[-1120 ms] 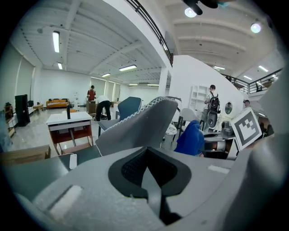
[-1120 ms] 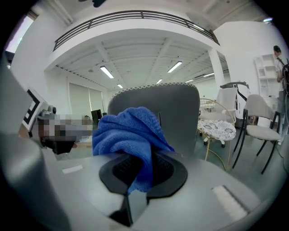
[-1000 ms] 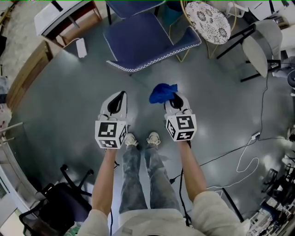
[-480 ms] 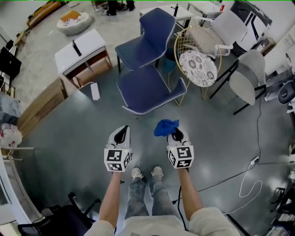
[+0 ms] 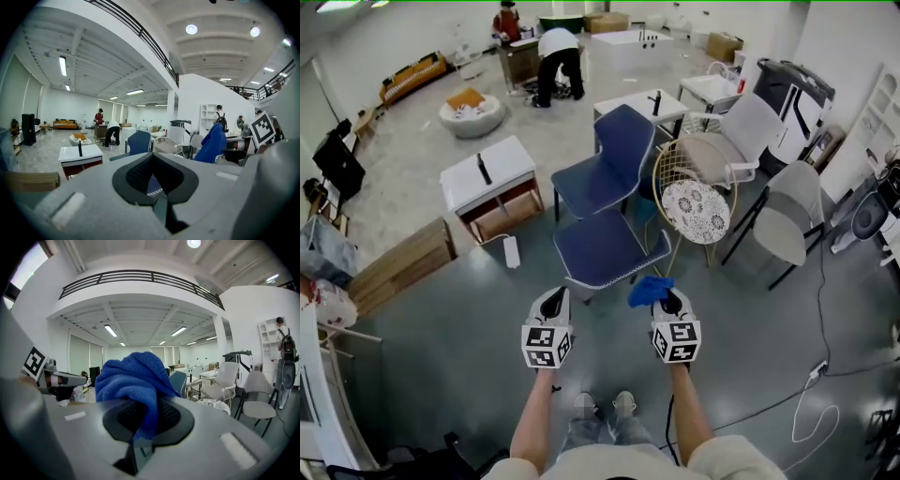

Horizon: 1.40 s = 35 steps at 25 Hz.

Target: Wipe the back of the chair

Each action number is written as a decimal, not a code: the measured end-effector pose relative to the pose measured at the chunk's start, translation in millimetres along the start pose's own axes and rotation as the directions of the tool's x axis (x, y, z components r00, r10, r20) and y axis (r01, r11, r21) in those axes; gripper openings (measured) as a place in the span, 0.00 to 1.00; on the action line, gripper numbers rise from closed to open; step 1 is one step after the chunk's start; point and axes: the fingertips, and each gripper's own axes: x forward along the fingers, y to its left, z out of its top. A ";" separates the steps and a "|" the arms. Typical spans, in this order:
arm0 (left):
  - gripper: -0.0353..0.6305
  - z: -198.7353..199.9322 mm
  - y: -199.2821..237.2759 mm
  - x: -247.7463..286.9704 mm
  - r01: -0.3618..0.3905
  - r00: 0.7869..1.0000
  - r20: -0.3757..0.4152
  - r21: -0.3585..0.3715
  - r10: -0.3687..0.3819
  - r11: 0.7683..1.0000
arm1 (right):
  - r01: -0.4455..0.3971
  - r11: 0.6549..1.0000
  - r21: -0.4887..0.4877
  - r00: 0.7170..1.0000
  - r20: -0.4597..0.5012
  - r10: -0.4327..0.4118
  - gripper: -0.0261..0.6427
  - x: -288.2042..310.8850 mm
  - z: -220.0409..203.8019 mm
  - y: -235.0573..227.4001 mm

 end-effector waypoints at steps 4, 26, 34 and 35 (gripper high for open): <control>0.06 23.3 5.9 -9.6 -0.012 1.000 0.020 0.009 0.012 1.000 | 0.002 1.000 0.003 1.000 0.029 -0.002 0.10 -8.2 29.0 1.1; 0.06 75.4 18.9 -51.8 -0.051 0.993 0.106 0.042 0.047 0.998 | -0.002 0.999 -0.034 0.995 0.099 0.005 0.10 -34.1 81.7 15.3; 0.06 83.0 12.1 -55.2 -0.040 0.994 0.106 0.065 0.033 0.997 | -0.005 0.999 -0.035 0.993 0.119 0.009 0.10 -40.3 88.3 22.9; 0.06 82.4 10.1 -55.8 -0.035 0.994 0.104 0.068 0.028 0.997 | -0.005 0.999 -0.035 0.993 0.118 0.009 0.10 -41.4 87.0 24.3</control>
